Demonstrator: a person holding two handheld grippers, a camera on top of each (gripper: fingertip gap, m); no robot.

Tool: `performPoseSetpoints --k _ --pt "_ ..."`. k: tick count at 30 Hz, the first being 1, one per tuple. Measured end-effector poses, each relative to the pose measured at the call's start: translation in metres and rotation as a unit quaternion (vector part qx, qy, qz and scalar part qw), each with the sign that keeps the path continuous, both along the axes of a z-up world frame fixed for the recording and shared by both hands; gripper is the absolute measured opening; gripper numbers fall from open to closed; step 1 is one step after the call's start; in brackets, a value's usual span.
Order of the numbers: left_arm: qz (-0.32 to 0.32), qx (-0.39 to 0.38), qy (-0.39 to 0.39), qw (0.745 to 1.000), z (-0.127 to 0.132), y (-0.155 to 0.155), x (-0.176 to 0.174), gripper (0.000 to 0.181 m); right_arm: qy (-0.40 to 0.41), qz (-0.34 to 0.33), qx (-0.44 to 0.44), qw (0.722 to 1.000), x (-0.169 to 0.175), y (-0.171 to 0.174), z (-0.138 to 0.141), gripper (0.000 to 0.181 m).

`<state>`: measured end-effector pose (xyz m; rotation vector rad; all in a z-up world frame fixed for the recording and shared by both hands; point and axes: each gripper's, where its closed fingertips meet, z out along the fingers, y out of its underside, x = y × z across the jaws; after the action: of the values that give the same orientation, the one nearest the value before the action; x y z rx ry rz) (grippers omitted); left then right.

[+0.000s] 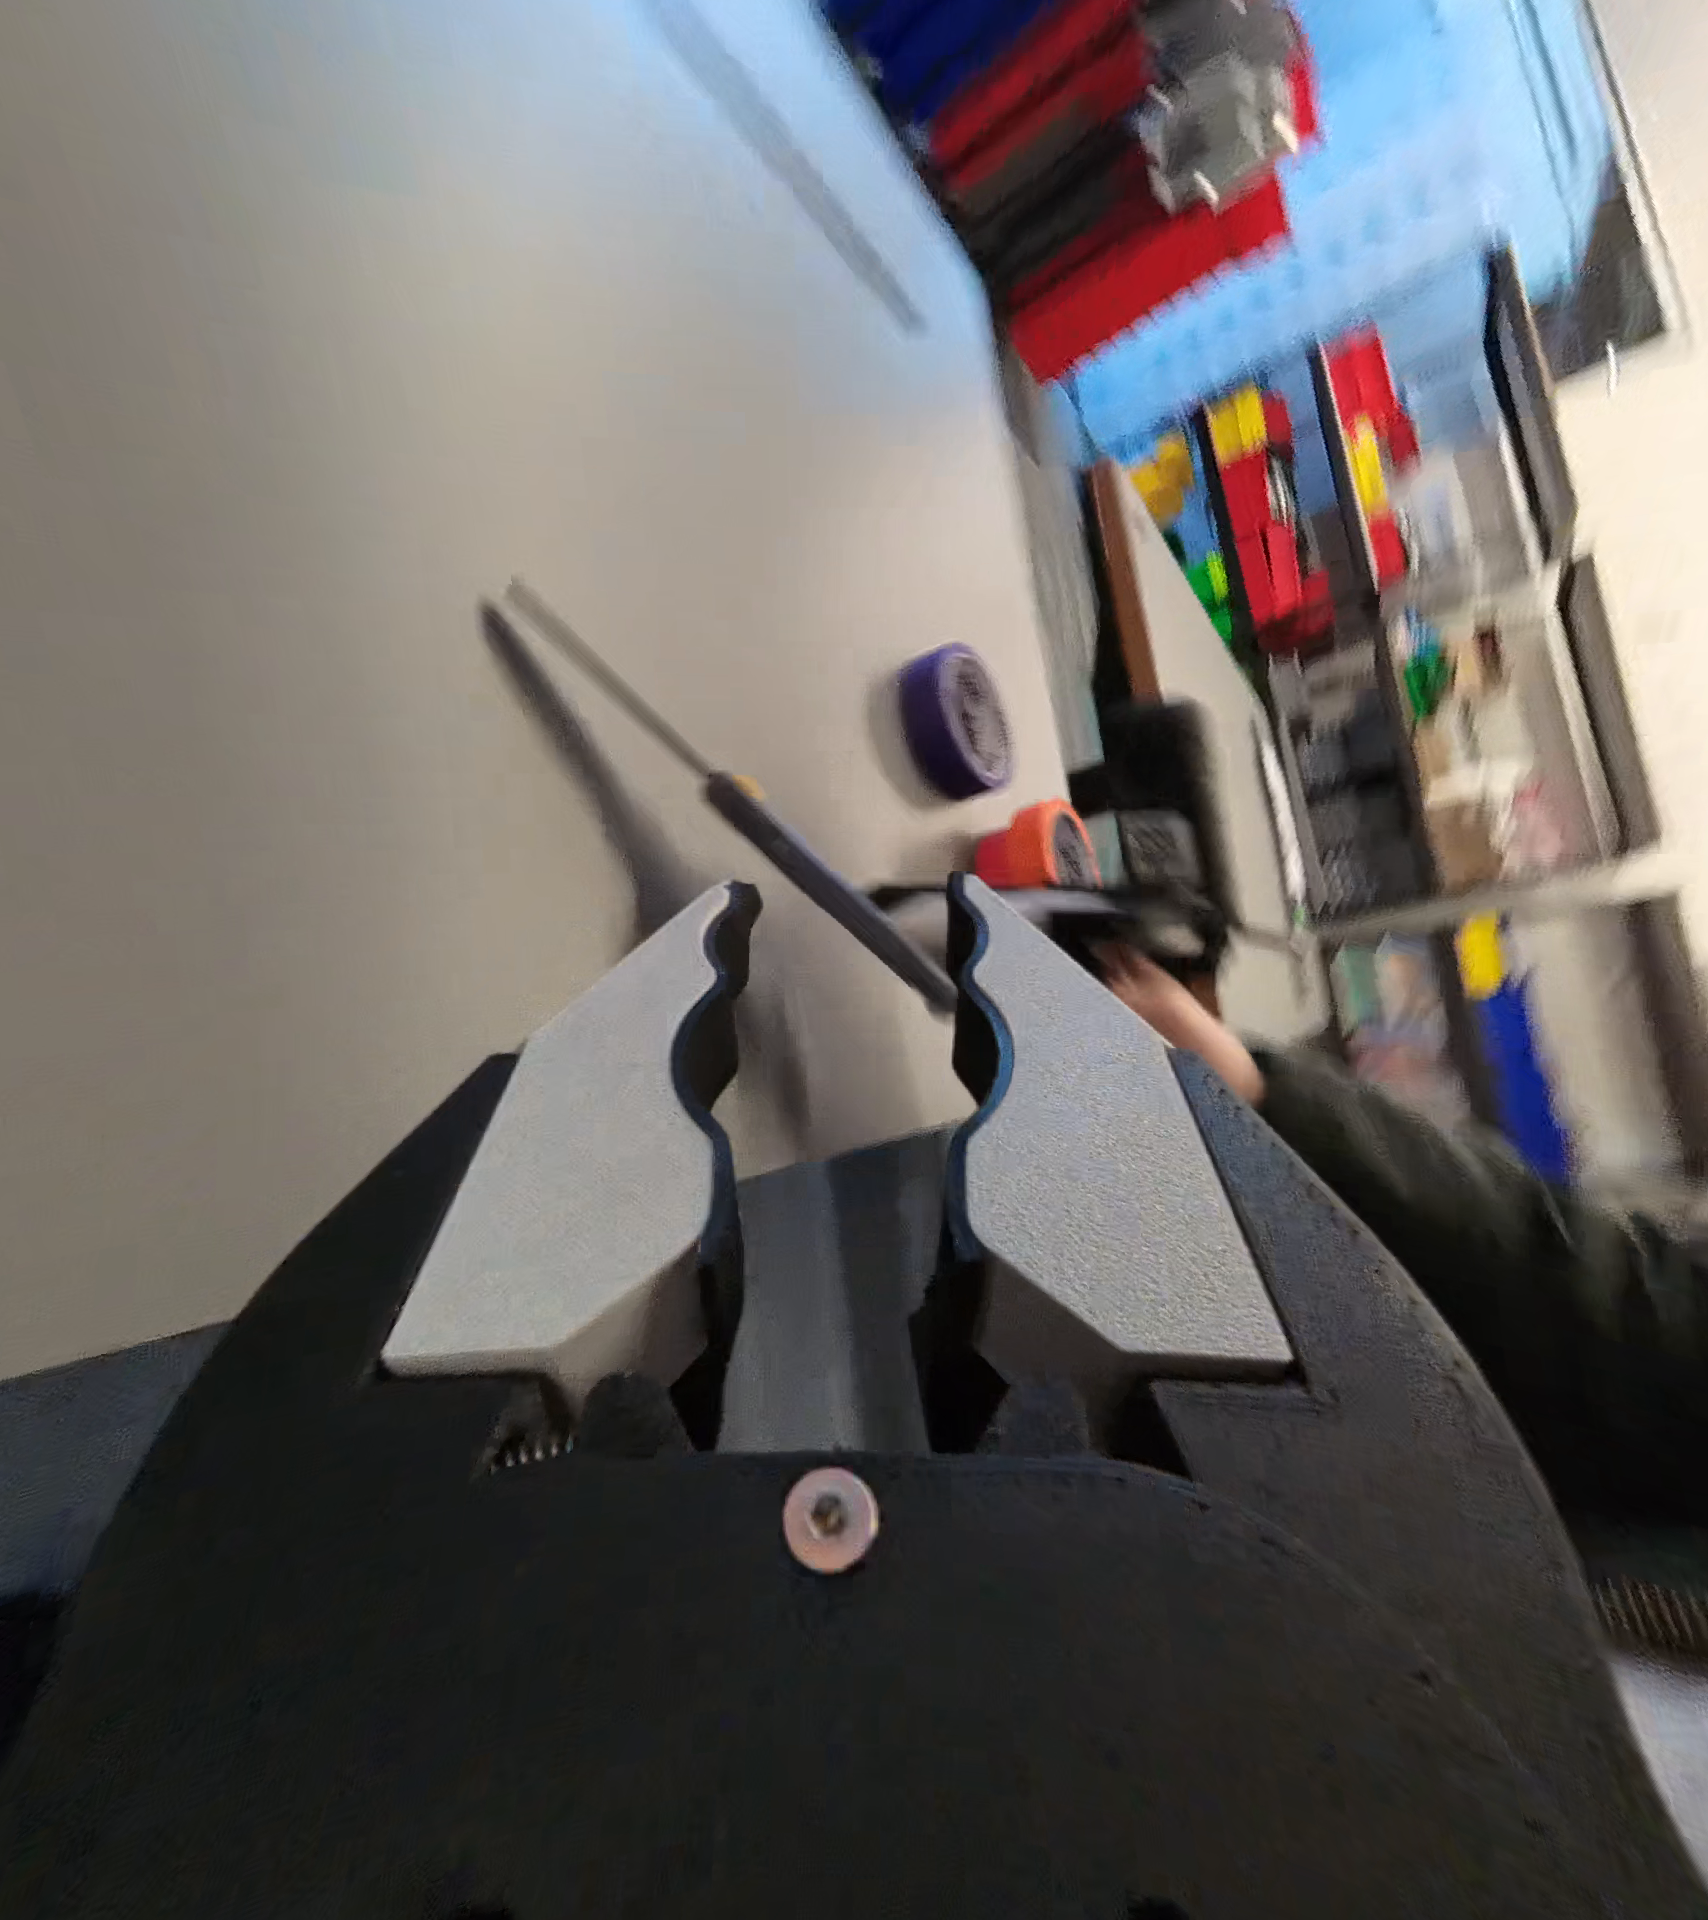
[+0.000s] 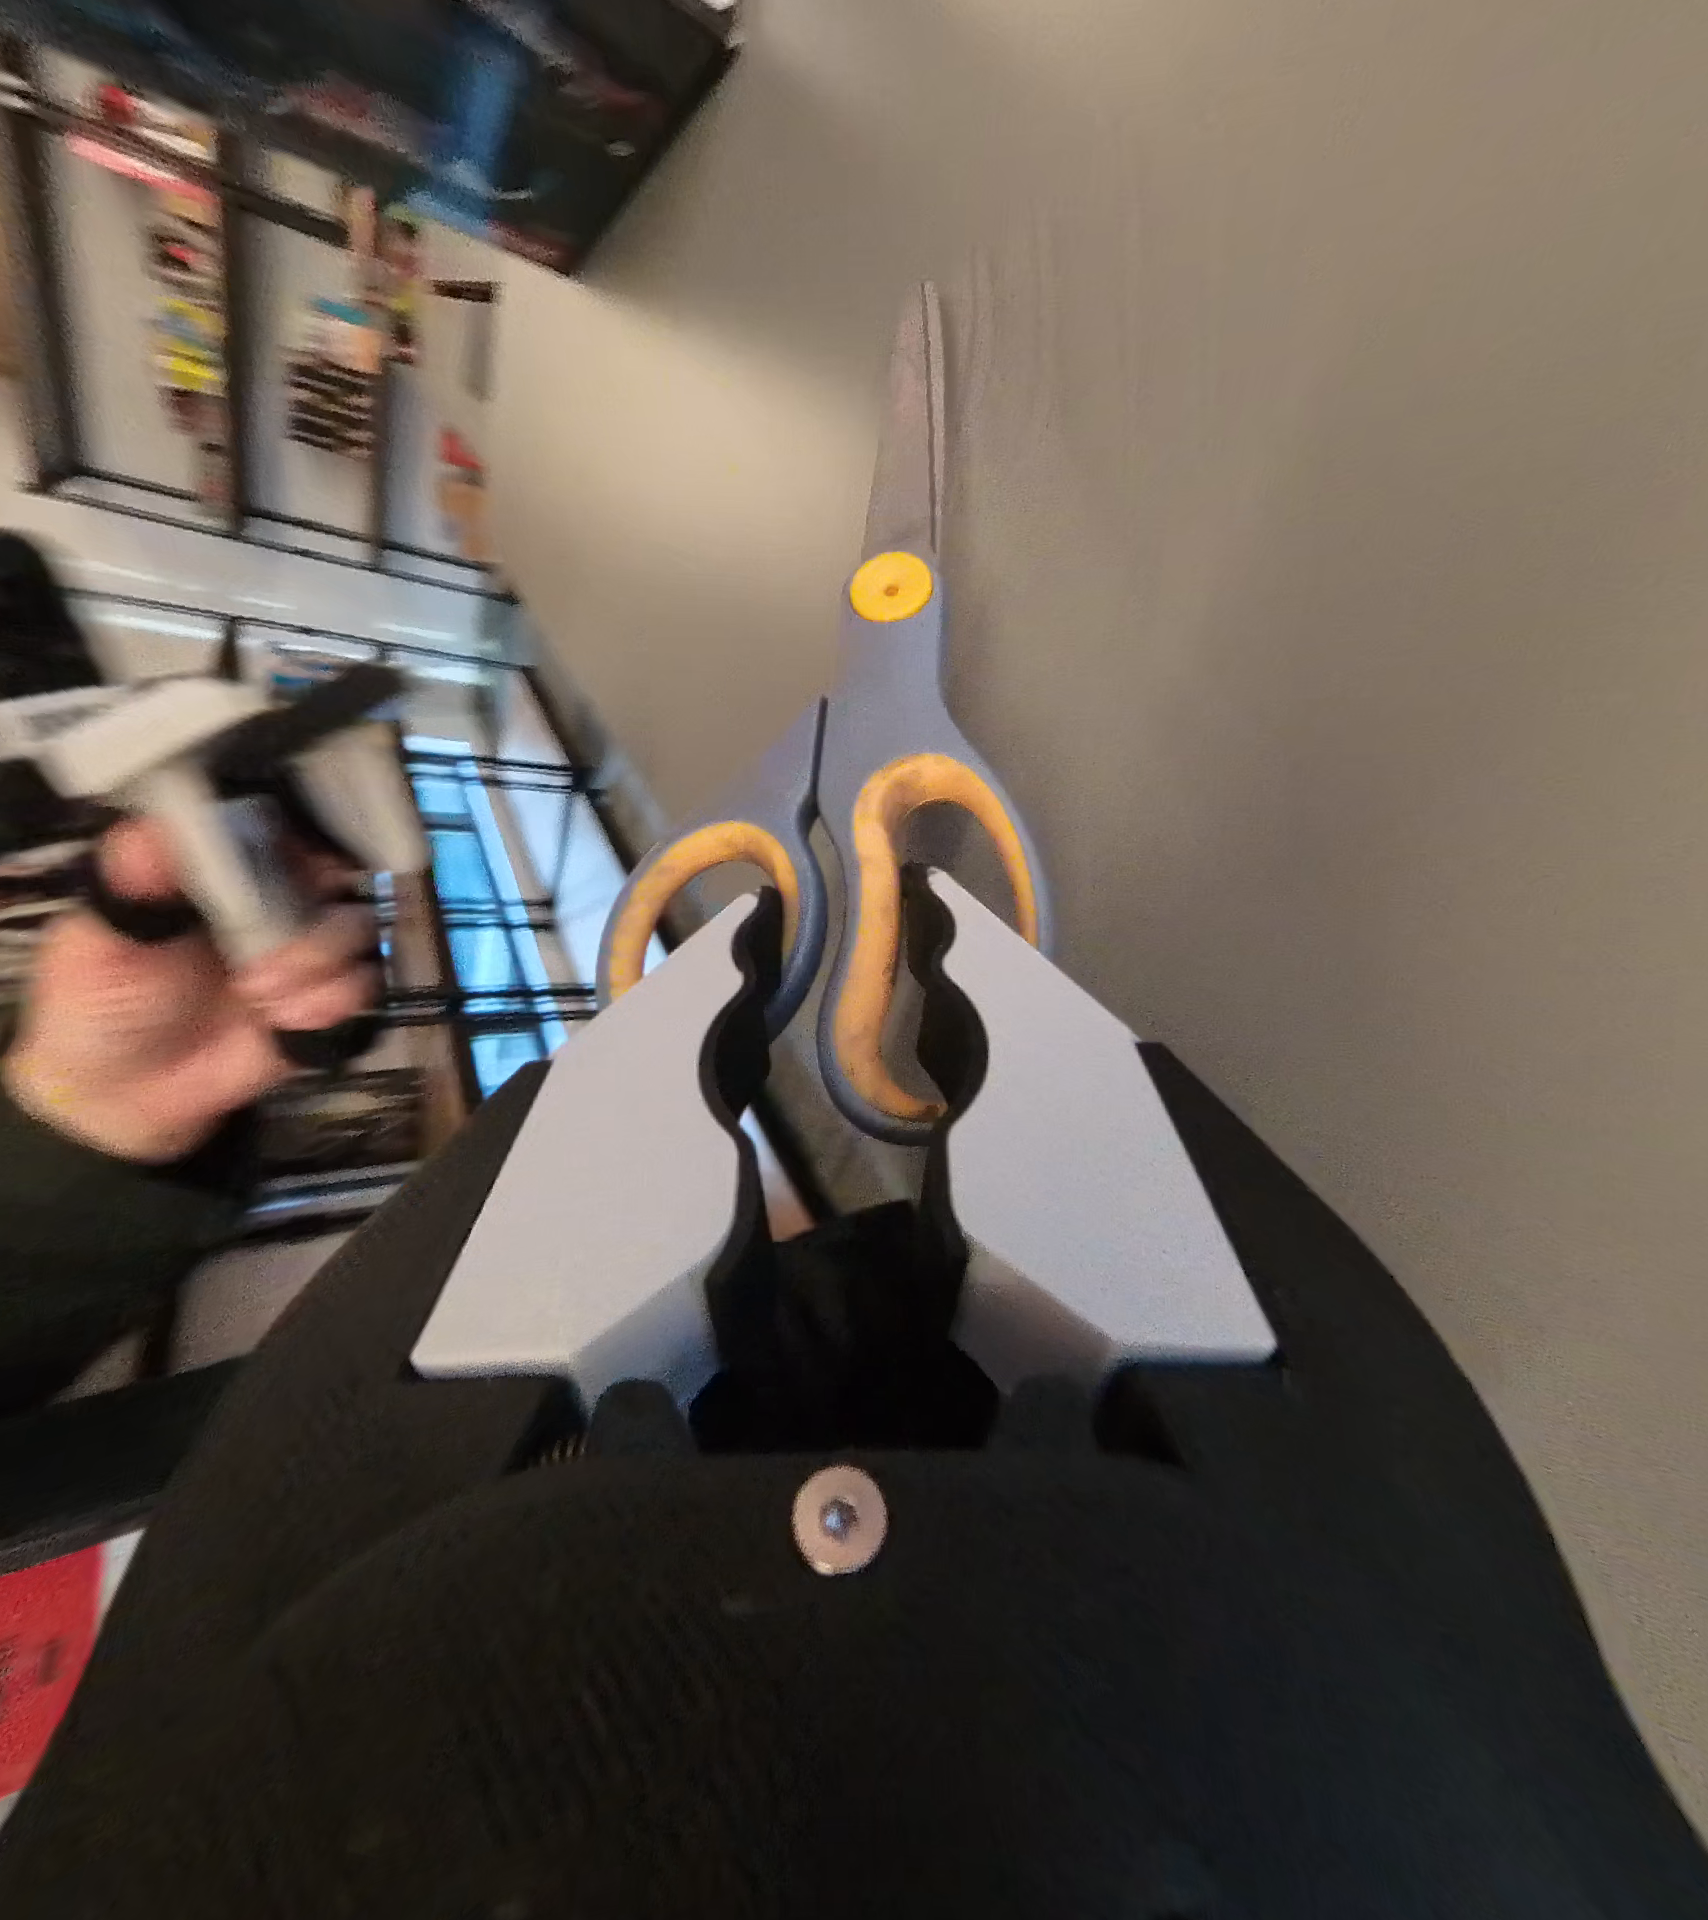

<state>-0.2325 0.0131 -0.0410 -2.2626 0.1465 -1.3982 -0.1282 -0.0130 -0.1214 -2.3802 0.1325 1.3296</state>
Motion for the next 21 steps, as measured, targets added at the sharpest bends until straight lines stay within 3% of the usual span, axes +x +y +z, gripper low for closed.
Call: performPoseSetpoints --k 3,5,9,12,13,17,21 --pt "0.051 -0.094 -0.027 0.994 -0.045 -0.007 0.018 0.049 0.069 0.016 0.003 0.997 -0.029 -0.013 0.021 0.023" --pt "0.06 -0.154 -0.077 0.983 -0.052 -0.016 0.031 0.059 0.078 0.028 0.01 0.997 -0.041 -0.019 0.03 0.023" --pt "0.088 -0.196 -0.135 0.967 -0.048 -0.009 0.034 0.054 -0.012 0.106 0.081 0.991 -0.049 -0.023 0.039 0.023" --pt "0.054 -0.193 -0.178 0.963 -0.03 -0.006 0.042 0.019 -0.07 0.17 0.139 0.973 -0.056 -0.022 0.053 0.024" --pt "0.05 -0.202 -0.179 0.961 -0.028 -0.004 0.043 0.016 -0.096 0.186 0.155 0.965 -0.055 -0.02 0.055 0.024" --pt "0.062 -0.209 -0.17 0.961 -0.018 0.005 0.039 0.014 -0.141 0.219 0.189 0.947 -0.057 -0.008 0.063 0.025" --pt "0.081 -0.188 -0.133 0.97 -0.008 0.01 0.034 0.014 -0.156 0.272 0.148 0.938 -0.072 -0.011 0.059 0.031"
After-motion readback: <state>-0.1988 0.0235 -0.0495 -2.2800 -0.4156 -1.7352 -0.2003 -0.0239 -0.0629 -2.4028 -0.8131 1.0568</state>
